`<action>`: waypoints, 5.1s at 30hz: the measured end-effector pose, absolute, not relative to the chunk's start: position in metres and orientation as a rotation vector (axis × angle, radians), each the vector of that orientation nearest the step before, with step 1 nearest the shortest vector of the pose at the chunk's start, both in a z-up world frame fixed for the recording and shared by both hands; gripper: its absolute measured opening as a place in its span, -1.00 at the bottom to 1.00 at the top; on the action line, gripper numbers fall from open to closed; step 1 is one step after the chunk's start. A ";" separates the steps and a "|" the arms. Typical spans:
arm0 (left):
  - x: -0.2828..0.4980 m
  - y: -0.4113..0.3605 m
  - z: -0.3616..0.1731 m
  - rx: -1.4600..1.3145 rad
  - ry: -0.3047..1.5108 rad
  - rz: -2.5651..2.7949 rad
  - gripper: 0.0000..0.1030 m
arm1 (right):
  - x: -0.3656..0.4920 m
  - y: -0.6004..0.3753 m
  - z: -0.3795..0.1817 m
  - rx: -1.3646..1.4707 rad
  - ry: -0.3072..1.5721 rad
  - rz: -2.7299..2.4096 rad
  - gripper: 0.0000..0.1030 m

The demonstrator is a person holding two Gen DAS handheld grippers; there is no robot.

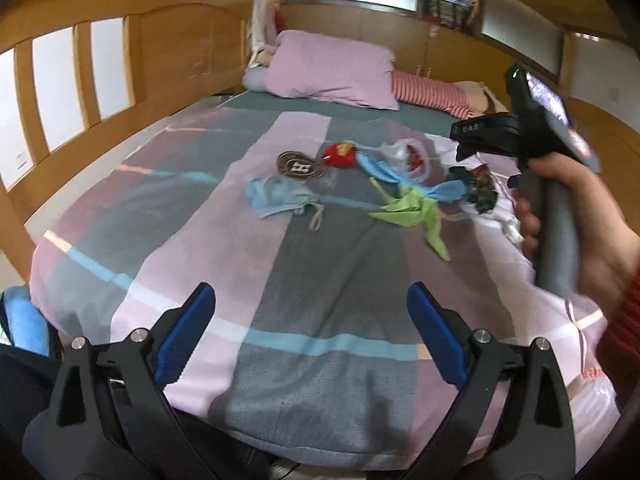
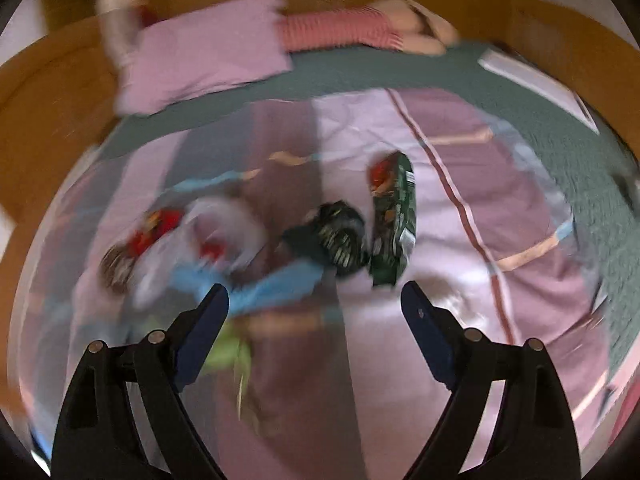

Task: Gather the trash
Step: 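Move the right tool to the bed and grasp the white plastic bag, then grasp the green paper with the left tool while the right tool holds the plastic bag, then carry the green paper and white plastic bag over the trash bag and open both tools, then grasp the light blue mask with the left tool while the right tool grasps the blue knotted cloth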

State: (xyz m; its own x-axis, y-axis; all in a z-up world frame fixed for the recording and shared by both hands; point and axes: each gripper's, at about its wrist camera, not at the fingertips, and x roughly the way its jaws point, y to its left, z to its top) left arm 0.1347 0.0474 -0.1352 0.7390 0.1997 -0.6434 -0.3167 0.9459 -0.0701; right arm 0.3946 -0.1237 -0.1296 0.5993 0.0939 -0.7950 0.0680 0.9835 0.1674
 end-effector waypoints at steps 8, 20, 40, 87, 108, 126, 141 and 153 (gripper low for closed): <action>0.130 0.056 -0.133 -0.195 0.662 0.402 0.87 | 0.442 -0.039 -0.133 -0.009 0.990 0.143 0.77; 0.121 0.080 -0.133 -0.327 0.644 0.462 0.88 | 0.393 -0.017 -0.165 -0.191 1.152 0.381 -0.63; 0.207 0.087 -0.122 -0.450 0.700 0.176 0.90 | 0.249 -0.185 -0.123 -0.157 1.142 0.279 -0.43; 0.119 0.001 -0.043 -0.154 0.480 -0.162 -0.51 | 0.149 -0.229 -0.030 0.050 0.829 0.236 -0.31; -0.015 -0.094 -0.006 0.068 0.496 -0.287 -0.51 | 0.022 -0.311 -0.015 0.031 0.894 0.139 -0.31; -0.015 -0.104 -0.007 0.065 0.526 -0.318 -0.51 | 0.015 -0.309 -0.016 0.043 0.929 0.208 0.32; -0.016 -0.128 -0.024 0.112 0.600 -0.478 -0.49 | 0.012 -0.342 0.007 0.166 0.830 0.135 0.33; -0.025 -0.138 -0.027 0.133 0.585 -0.523 0.48 | 0.015 -0.340 0.002 0.176 0.847 0.135 0.33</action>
State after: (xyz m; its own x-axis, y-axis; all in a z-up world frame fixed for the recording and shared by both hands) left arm -0.0253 -0.1381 -0.0269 0.7084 -0.4324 -0.5579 0.5062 0.8620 -0.0254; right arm 0.0153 -0.3400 0.0015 0.6553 0.1887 -0.7315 -0.0489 0.9769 0.2081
